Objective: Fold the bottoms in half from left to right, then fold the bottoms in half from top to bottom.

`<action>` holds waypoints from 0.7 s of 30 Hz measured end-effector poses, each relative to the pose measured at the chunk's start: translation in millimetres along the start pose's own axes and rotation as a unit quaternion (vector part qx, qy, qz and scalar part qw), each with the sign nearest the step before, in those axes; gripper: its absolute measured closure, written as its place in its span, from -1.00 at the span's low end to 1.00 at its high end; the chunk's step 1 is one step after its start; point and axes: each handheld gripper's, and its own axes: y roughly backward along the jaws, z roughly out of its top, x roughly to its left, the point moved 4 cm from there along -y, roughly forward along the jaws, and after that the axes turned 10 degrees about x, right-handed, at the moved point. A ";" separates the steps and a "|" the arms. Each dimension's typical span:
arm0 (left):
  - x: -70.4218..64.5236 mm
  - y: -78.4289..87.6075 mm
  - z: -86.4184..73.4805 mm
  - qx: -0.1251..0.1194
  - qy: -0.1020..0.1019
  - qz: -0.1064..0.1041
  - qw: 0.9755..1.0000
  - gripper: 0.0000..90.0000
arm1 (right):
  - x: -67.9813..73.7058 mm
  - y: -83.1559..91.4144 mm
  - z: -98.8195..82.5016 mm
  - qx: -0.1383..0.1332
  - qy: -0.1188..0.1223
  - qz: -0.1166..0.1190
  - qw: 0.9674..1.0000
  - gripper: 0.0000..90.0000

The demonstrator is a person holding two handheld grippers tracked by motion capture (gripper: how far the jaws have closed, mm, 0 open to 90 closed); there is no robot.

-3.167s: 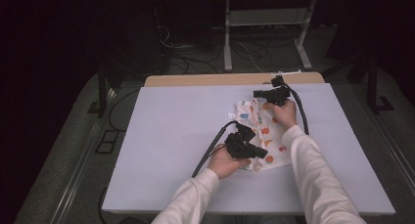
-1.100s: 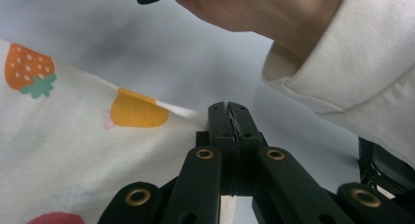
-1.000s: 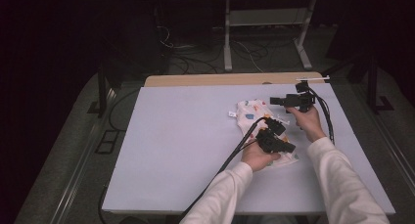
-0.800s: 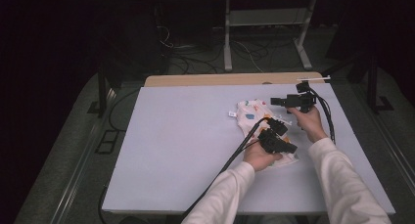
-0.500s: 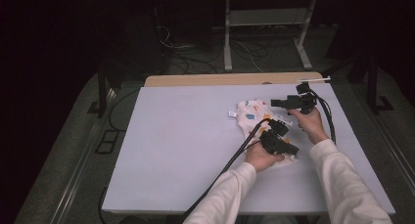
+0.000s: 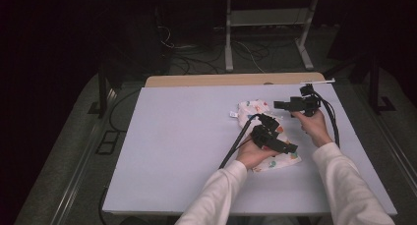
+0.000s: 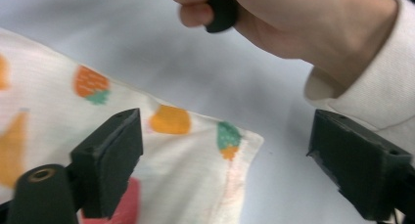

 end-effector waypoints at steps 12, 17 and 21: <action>14.1 21.9 -2.1 -0.021 -0.017 0.040 0.999 -1.00 | 10.7 -0.4 -3.7 0.000 0.016 0.005 1.000 -1.00; 21.1 29.3 -0.4 -0.035 -0.015 0.046 0.998 -1.00 | 11.1 0.7 -3.7 -0.002 0.016 0.008 1.000 -1.00; 28.4 35.7 0.5 -0.038 -0.015 0.054 0.998 -1.00 | 10.8 1.4 -4.0 -0.002 0.019 0.009 1.000 -1.00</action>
